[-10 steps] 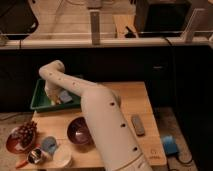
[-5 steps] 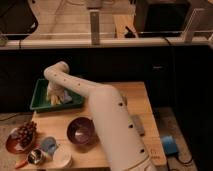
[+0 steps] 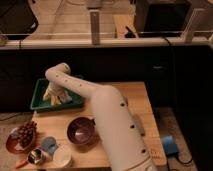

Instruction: Place banana in paper cup

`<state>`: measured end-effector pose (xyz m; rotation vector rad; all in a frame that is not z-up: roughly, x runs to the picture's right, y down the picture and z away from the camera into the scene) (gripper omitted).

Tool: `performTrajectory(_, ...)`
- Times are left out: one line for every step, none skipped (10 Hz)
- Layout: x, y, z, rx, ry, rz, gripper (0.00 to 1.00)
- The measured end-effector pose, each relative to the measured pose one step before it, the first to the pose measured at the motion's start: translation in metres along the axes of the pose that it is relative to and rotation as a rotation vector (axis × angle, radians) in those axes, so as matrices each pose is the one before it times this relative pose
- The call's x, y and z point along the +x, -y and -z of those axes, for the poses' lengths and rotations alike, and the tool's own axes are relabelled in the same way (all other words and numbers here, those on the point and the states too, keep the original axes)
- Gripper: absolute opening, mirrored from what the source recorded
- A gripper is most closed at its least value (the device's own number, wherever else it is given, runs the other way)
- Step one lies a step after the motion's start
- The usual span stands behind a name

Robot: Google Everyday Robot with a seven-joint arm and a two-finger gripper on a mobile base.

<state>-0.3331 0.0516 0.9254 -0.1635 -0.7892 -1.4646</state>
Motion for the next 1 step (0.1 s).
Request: performTrajectory(0.00027,0.00084,-0.0025,0.0043,0.00382,-0.00164,0.74)
